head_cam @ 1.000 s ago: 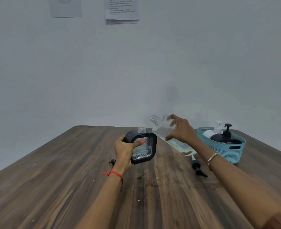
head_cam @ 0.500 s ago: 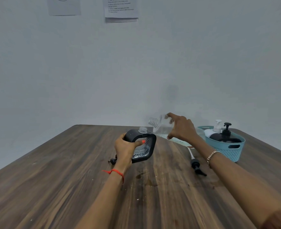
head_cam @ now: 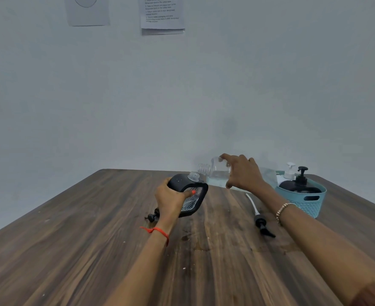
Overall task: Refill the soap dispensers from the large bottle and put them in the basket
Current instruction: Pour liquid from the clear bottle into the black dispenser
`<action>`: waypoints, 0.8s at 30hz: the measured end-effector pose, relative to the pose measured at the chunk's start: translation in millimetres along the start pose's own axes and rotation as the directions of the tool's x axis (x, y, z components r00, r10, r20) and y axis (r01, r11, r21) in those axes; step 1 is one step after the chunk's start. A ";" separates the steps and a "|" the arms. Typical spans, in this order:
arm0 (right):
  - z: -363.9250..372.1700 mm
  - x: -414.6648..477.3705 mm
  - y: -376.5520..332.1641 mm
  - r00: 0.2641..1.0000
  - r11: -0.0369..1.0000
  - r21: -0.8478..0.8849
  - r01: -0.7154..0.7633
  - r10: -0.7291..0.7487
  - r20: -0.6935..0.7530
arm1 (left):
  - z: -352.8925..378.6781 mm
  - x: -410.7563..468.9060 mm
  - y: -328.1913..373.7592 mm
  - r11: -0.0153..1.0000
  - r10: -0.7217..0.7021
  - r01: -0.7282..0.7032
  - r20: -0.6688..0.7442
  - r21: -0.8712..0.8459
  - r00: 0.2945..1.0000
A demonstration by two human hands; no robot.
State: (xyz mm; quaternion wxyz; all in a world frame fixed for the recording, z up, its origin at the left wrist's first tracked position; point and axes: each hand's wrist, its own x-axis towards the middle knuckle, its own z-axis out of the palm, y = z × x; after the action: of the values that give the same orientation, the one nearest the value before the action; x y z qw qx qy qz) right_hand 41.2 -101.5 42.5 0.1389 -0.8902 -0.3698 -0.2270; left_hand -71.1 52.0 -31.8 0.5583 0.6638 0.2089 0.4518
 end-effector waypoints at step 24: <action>-4.0 1.1 -6.5 0.999 0.995 -0.093 0.030 -0.029 0.015 | -0.5 -4.3 -1.1 0.999 0.011 -0.011 -0.001 0.037 1.000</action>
State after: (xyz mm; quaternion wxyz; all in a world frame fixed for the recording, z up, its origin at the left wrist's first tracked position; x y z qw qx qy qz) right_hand 35.9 -98.1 47.0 0.0912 -0.8917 -0.3728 -0.2400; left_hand -73.4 49.3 -34.5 0.5432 0.6749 0.2137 0.4513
